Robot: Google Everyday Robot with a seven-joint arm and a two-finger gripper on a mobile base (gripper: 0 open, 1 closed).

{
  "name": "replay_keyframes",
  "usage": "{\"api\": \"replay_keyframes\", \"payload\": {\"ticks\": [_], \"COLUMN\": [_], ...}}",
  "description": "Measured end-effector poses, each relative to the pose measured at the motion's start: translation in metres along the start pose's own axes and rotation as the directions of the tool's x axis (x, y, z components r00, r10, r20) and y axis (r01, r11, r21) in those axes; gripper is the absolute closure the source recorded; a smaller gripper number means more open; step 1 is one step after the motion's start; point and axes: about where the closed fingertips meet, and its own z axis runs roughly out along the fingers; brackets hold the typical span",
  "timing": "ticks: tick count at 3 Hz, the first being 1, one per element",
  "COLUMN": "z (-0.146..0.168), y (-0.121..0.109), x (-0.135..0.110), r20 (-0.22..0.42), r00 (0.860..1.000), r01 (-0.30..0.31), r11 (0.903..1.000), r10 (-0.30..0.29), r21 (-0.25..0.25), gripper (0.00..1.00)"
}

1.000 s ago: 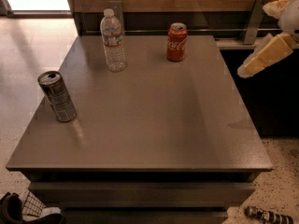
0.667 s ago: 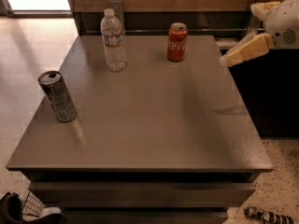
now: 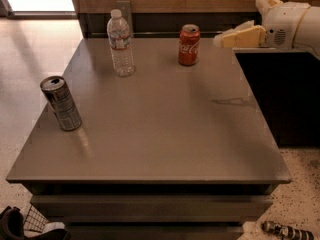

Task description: Move coke can near redbull can

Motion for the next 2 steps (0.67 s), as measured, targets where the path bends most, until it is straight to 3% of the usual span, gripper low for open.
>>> {"api": "replay_keyframes", "payload": {"ticks": [1, 2], "z": [0.006, 0.046], "y": [0.0, -0.004], "x": [0.002, 0.018], "r20": [0.001, 0.004], "r00": [1.0, 0.999], "r01": [-0.004, -0.035], "r11": [1.0, 0.9992], "r10": [0.004, 0.036], "r21": [-0.002, -0.016], "gripper": [0.0, 0.0]}}
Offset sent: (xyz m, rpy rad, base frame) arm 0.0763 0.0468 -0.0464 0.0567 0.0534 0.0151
